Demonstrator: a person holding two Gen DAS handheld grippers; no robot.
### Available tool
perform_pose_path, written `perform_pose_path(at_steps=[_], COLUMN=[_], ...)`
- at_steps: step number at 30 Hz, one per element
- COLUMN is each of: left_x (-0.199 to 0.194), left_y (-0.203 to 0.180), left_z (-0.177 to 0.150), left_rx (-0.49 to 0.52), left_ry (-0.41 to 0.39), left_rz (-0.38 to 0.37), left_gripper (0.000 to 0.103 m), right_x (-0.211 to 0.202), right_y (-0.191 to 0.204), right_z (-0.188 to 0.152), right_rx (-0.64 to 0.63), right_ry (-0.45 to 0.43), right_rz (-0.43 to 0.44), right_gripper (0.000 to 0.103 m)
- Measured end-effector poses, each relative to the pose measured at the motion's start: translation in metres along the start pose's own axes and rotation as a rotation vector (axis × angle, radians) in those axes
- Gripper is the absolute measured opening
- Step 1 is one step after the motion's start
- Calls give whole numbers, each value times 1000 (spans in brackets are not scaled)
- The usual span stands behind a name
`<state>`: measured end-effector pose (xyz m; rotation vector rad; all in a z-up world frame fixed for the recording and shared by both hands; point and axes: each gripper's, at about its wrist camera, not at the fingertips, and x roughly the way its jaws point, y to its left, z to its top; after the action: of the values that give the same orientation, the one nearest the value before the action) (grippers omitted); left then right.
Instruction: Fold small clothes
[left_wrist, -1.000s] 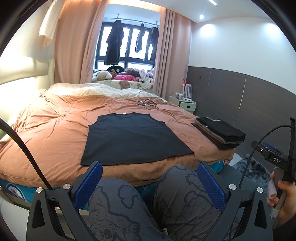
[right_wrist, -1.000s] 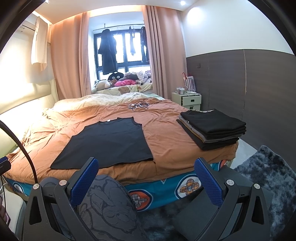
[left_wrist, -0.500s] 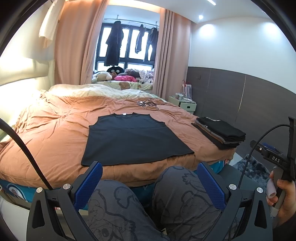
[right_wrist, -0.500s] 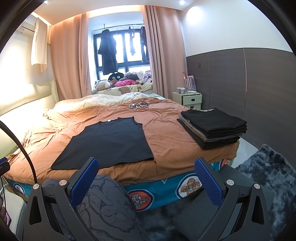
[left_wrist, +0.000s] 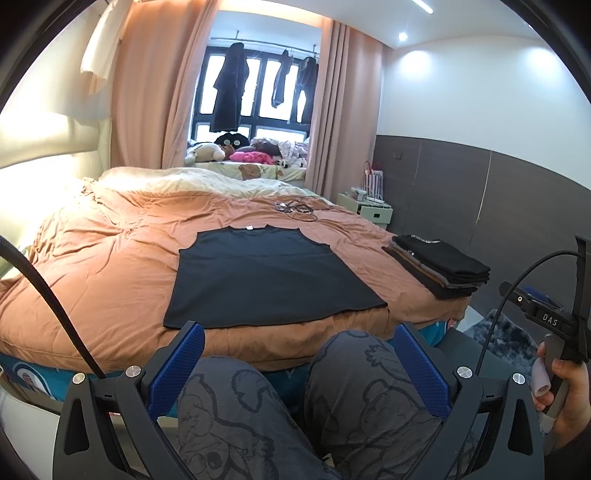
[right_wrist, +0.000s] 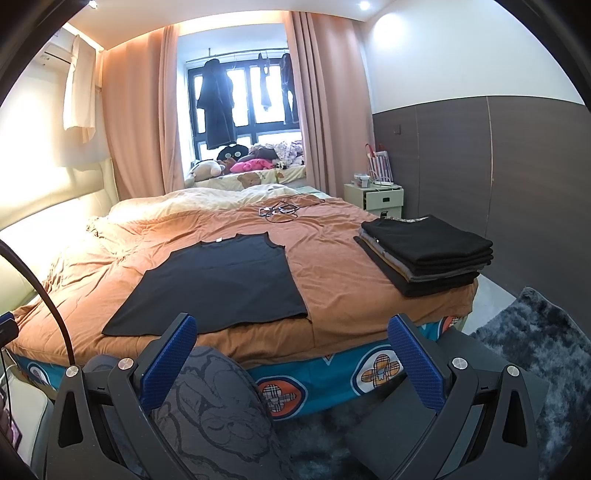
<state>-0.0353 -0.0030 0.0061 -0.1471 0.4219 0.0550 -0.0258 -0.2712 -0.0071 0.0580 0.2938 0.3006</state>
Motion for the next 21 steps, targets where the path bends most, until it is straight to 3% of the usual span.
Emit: perform_pose_path(at_steps=[21], left_x=[3], left_y=[7], left_z=[0], left_rx=[-7], left_ry=[4], left_rz=[-8], left_gripper=[103], right_x=[11], right_y=[-3], right_z=[-1], right_rx=[18], right_ry=[1], right_rz=[-13], right_gripper=[103])
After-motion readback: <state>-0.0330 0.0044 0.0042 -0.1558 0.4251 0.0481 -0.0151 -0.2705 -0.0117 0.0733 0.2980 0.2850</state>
